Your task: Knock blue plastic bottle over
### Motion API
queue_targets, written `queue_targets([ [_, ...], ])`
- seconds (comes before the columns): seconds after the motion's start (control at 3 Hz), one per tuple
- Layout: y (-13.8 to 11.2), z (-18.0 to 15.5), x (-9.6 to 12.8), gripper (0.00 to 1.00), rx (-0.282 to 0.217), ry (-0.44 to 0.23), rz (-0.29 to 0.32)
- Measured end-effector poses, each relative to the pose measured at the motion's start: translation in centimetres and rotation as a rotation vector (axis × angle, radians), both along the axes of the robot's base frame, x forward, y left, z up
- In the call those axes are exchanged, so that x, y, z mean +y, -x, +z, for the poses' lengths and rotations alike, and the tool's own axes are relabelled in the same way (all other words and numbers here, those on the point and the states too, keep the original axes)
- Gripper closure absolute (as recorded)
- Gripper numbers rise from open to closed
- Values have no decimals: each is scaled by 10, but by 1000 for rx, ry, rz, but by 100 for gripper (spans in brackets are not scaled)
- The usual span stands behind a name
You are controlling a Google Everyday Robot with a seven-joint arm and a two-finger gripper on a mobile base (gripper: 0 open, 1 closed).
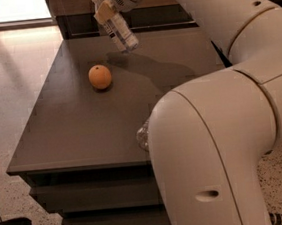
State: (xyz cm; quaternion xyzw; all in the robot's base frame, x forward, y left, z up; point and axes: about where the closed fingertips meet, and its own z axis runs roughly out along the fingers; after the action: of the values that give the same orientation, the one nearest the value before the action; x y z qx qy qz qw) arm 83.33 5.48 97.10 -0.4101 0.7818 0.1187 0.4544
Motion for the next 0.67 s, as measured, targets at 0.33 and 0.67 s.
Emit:
queue_targets([
  [0.33,2,-9,12,100,33,41,58],
  [0.67,7,-21,39,100,70,83,155],
])
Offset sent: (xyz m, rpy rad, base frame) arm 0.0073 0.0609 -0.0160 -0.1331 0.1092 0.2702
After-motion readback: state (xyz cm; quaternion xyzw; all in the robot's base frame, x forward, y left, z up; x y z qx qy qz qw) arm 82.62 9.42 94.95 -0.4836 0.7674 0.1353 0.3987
